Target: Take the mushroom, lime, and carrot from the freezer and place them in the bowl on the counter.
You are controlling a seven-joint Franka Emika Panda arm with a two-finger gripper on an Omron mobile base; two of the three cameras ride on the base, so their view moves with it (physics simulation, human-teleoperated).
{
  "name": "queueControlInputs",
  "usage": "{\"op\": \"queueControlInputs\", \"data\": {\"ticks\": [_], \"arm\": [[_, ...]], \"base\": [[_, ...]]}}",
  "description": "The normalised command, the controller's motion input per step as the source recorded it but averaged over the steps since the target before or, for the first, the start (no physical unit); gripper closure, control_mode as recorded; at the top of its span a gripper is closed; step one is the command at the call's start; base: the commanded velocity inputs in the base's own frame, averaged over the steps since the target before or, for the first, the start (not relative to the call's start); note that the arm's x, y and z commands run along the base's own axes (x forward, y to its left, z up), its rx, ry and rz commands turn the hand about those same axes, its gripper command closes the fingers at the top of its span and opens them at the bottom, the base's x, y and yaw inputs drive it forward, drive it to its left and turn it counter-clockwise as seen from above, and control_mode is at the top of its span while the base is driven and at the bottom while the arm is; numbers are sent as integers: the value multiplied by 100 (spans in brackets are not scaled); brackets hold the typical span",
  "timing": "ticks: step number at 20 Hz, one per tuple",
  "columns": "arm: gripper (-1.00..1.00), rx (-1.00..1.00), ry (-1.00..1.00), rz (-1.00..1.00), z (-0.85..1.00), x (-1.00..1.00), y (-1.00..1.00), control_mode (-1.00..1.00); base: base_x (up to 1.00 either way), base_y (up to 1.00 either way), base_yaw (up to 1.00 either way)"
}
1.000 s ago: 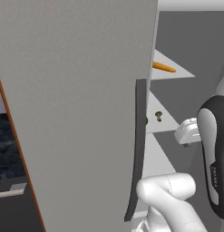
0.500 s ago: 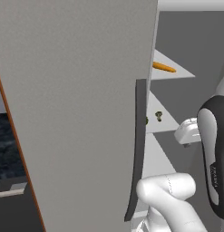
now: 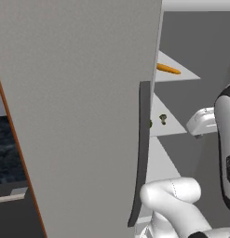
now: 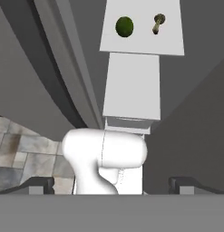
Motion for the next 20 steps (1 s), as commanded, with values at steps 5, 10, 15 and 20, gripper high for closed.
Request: {"op": "queueControlInputs", "data": {"ticks": [5,10,15,20], "arm": [[-100,0,-12,3,42,15,-12,-100],[-100,0,-20,7,4,24,-22,-100],[-100,0,-4,3,18,51,-7,-100],[-100,0,0,1,26,62,-1,-100]], "base": [[0,0,0],[0,0,0],[0,0,0],[0,0,0]]}}
